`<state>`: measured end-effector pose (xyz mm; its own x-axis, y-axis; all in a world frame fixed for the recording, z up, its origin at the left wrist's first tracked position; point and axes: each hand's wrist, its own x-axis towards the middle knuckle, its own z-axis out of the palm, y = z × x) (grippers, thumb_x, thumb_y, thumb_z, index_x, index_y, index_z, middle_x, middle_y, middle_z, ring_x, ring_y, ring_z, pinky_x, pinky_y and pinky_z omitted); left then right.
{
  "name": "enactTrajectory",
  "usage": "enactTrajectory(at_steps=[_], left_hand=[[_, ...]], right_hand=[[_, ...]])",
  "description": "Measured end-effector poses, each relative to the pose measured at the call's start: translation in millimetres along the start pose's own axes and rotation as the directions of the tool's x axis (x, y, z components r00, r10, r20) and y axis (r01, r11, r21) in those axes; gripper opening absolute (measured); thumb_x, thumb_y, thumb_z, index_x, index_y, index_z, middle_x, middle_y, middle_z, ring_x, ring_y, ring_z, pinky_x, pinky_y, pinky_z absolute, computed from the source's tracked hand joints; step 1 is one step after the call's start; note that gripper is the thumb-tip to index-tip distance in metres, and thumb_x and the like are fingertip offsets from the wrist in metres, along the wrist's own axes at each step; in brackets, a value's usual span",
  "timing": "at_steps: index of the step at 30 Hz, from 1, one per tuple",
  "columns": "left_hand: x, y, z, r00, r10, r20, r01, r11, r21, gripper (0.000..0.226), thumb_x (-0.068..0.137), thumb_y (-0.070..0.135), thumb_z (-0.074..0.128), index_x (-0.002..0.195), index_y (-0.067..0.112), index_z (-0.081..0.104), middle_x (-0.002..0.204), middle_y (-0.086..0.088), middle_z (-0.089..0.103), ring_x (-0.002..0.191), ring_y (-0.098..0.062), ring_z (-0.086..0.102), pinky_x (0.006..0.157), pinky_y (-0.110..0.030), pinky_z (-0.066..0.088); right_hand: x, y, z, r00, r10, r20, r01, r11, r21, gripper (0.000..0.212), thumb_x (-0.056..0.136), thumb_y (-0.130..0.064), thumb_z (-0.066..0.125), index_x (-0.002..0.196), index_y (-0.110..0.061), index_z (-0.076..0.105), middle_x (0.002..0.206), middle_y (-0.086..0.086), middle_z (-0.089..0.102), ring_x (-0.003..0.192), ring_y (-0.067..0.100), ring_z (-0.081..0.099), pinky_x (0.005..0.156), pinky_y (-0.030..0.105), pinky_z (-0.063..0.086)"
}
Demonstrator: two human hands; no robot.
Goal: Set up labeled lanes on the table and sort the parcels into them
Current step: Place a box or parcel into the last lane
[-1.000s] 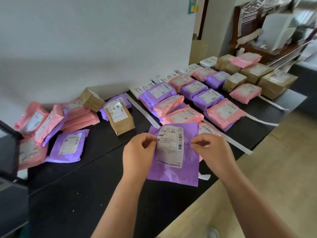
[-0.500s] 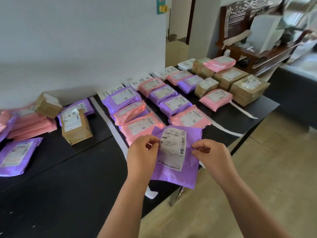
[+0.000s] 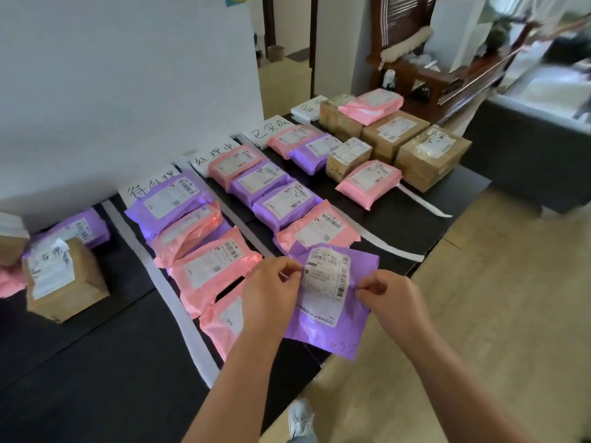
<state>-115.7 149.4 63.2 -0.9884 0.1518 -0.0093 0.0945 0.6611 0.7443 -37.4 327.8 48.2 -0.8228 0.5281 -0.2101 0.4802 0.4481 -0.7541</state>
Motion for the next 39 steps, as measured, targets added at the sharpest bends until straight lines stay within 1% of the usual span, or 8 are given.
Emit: enactTrajectory(at_steps=[3,7,11,14,21,30,35,39], left_hand=[[27.9,7.5,17.6,0.999,0.02,0.033,-0.021,1.0,0.005,0.013,0.087,0.017,0.068,0.084,0.029,0.073,0.086,0.014,0.066,0.079,-0.002,0.057,0.064,-0.006,0.033],[52.3,20.9,39.4,0.992,0.054,0.117,-0.057,0.998,0.024,0.011,0.089,0.019,0.066,0.086,0.027,0.072,0.09,0.013,0.065,0.081,-0.004,0.057,0.066,-0.013,0.04],[76.7,34.5,60.3,0.986,0.1,0.134,-0.106,0.994,0.037,0.01,0.09,0.019,0.066,0.086,0.027,0.071,0.087,0.016,0.058,0.077,-0.002,0.051,0.064,-0.01,0.032],[96.5,47.6,81.4,0.984,0.13,0.119,-0.138,0.989,0.059,0.008,0.091,0.02,0.066,0.091,0.024,0.073,0.093,0.013,0.061,0.081,-0.002,0.051,0.064,-0.006,0.032],[144.5,90.2,154.7,0.985,0.127,0.119,-0.145,0.976,0.163,0.01,0.093,0.022,0.062,0.096,0.023,0.071,0.1,0.005,0.059,0.086,-0.01,0.055,0.07,-0.021,0.039],[199.1,146.4,263.3,0.986,-0.002,0.168,-0.04,0.969,0.245,0.019,0.095,0.021,0.055,0.104,0.022,0.072,0.112,0.002,0.063,0.099,-0.017,0.06,0.077,-0.029,0.046],[221.2,157.0,304.2,0.975,-0.05,0.216,-0.026,0.943,0.333,0.024,0.099,0.02,0.049,0.107,0.022,0.071,0.117,0.001,0.059,0.085,-0.017,0.056,0.068,-0.029,0.043],[232.3,156.3,327.8,0.969,-0.103,0.225,0.032,0.953,0.3,0.024,0.1,0.016,0.046,0.11,0.018,0.067,0.121,-0.002,0.055,0.083,-0.017,0.051,0.068,-0.03,0.04]], right_hand=[[20.9,1.9,-7.9,0.999,0.025,-0.037,-0.026,0.999,-0.036,0.016,0.081,-0.015,0.075,0.068,-0.023,0.067,0.064,-0.007,0.067,0.068,0.019,0.064,0.068,0.036,0.053],[43.9,13.1,-17.2,0.991,0.076,-0.107,-0.079,0.997,-0.019,0.02,0.078,-0.014,0.076,0.064,-0.022,0.064,0.061,-0.009,0.064,0.066,0.018,0.061,0.067,0.036,0.051],[67.2,22.7,-22.3,0.986,0.121,-0.116,-0.122,0.993,0.001,0.022,0.079,-0.013,0.076,0.064,-0.023,0.064,0.062,-0.008,0.064,0.067,0.018,0.062,0.068,0.037,0.051],[91.8,28.8,-35.4,0.985,0.132,-0.111,-0.134,0.991,-0.013,0.021,0.083,-0.014,0.074,0.067,-0.022,0.064,0.065,-0.006,0.065,0.068,0.019,0.062,0.068,0.038,0.052],[162.9,56.8,-75.8,0.984,0.156,-0.085,-0.158,0.987,-0.013,0.018,0.088,-0.02,0.07,0.072,-0.022,0.064,0.069,-0.005,0.065,0.07,0.019,0.062,0.068,0.036,0.052],[265.7,114.7,-130.9,0.985,0.173,-0.004,-0.171,0.968,-0.183,0.014,0.091,-0.025,0.065,0.077,-0.025,0.066,0.075,-0.009,0.067,0.075,0.016,0.064,0.073,0.034,0.052],[297.2,143.4,-130.6,0.988,0.154,0.03,-0.137,0.942,-0.305,0.01,0.094,-0.03,0.061,0.085,-0.028,0.065,0.083,-0.011,0.067,0.073,0.011,0.056,0.095,0.039,0.046],[317.1,159.9,-122.6,0.99,0.136,0.044,-0.113,0.933,-0.342,0.011,0.097,-0.032,0.057,0.088,-0.028,0.061,0.083,-0.012,0.064,0.075,0.011,0.055,0.093,0.032,0.036]])
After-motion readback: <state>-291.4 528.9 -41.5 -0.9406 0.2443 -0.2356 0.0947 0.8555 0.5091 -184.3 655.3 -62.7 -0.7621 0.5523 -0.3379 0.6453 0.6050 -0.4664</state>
